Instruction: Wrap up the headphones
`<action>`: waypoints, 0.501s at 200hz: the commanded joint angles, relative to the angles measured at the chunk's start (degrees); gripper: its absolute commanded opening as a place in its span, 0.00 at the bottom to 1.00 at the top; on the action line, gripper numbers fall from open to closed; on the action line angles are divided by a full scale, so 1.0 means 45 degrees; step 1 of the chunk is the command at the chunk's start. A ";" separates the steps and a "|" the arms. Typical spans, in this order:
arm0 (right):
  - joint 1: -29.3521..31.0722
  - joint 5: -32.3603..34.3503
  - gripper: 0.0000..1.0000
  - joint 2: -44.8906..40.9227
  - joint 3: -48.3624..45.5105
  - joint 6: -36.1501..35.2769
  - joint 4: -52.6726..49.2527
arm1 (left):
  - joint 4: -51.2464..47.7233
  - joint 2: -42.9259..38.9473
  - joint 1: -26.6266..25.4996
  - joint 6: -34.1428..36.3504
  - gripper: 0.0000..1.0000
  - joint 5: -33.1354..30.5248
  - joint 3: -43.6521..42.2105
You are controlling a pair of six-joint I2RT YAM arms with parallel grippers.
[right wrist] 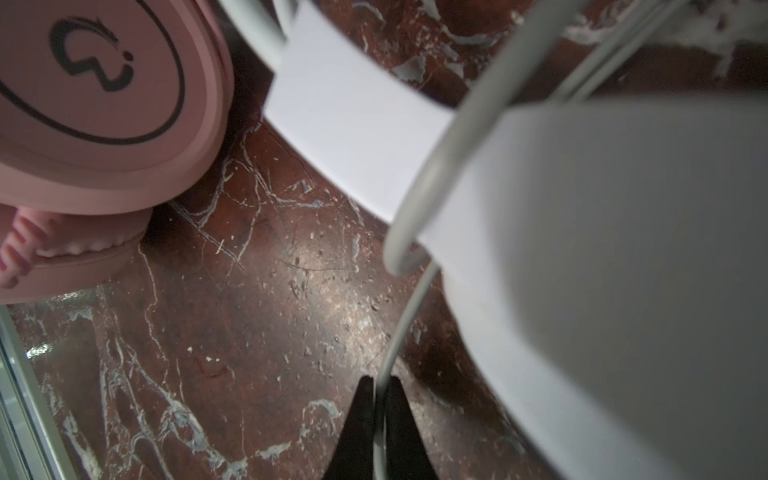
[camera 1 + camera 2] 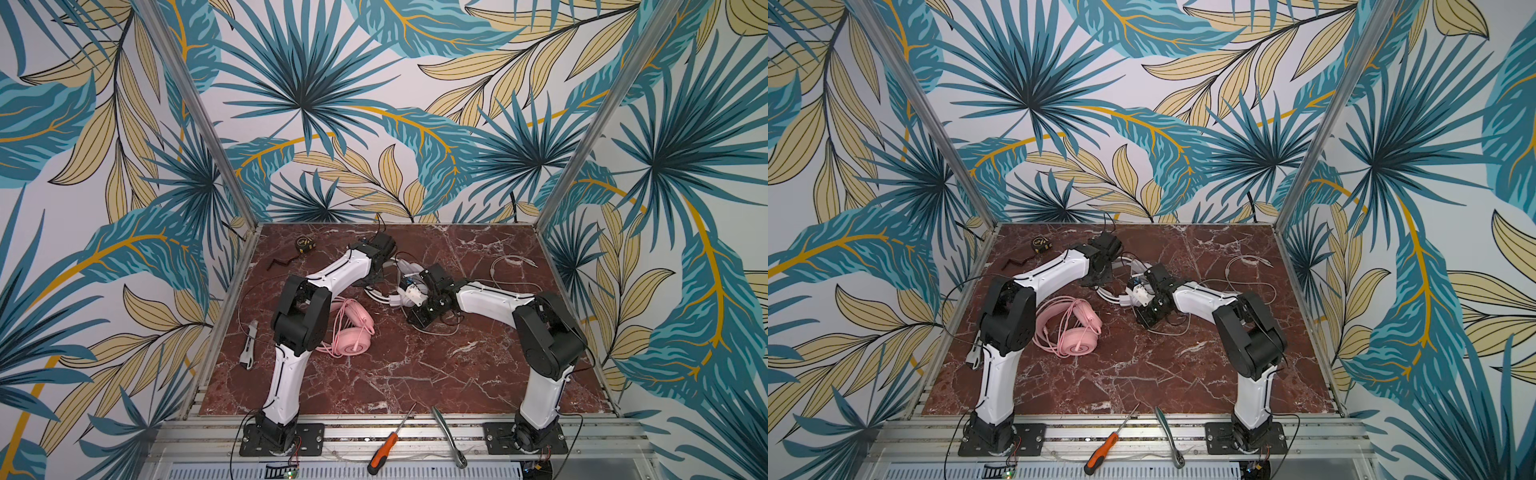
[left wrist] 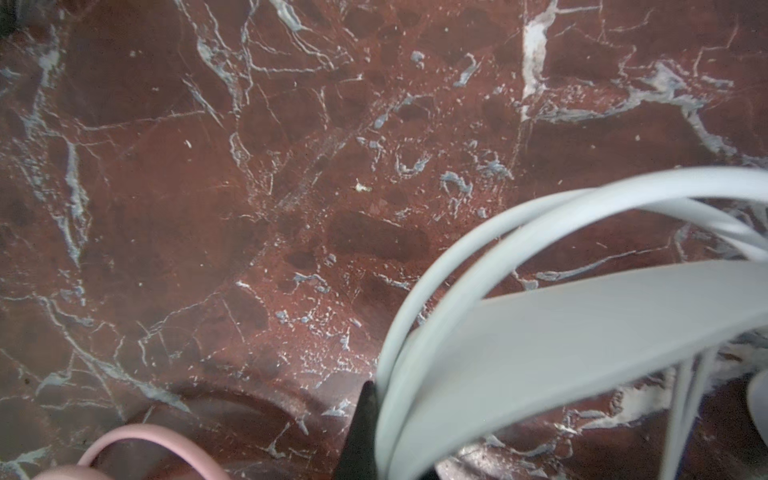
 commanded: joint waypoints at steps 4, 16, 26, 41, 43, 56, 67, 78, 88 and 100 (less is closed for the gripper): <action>0.0146 0.0330 0.21 0.0289 0.0264 -0.0029 -0.1144 | 0.0691 0.0048 0.0223 0.0056 0.00 -0.0309 0.0480; 0.0200 0.0461 0.25 0.0343 0.0417 0.0073 -0.1492 | 0.0687 0.0079 0.0243 0.0133 0.00 -0.0328 0.0499; 0.0295 0.0804 0.29 0.0339 0.0448 0.0235 -0.1704 | 0.0684 0.0108 0.0257 0.0181 0.00 -0.0328 0.0512; 0.0384 0.1170 0.32 0.0319 0.0405 0.0442 -0.1971 | 0.0684 0.0188 0.0282 0.0236 0.00 -0.0291 0.0525; 0.0393 0.1197 0.32 0.0320 0.0389 0.0475 -0.1984 | 0.0689 0.0194 0.0292 0.0236 0.00 -0.0275 0.0530; 0.0446 0.1408 0.33 0.0348 0.0360 0.0630 -0.2098 | 0.0685 0.0295 0.0292 0.0274 0.00 -0.0178 0.0591; 0.0485 0.1712 0.34 0.0395 0.0398 0.0727 -0.2123 | 0.0697 0.0412 0.0302 0.0343 0.00 -0.0097 0.0660; 0.0507 0.1990 0.34 0.0491 0.0559 0.0726 -0.2305 | 0.0695 0.0540 0.0316 0.0392 0.00 -0.0055 0.0741; 0.0544 0.2360 0.34 0.0647 0.0813 0.0648 -0.2671 | 0.0678 0.0623 0.0321 0.0448 0.00 -0.0026 0.0781; 0.0565 0.2807 0.34 0.0783 0.1143 0.0589 -0.3125 | 0.0694 0.0670 0.0331 0.0490 0.00 0.0002 0.0822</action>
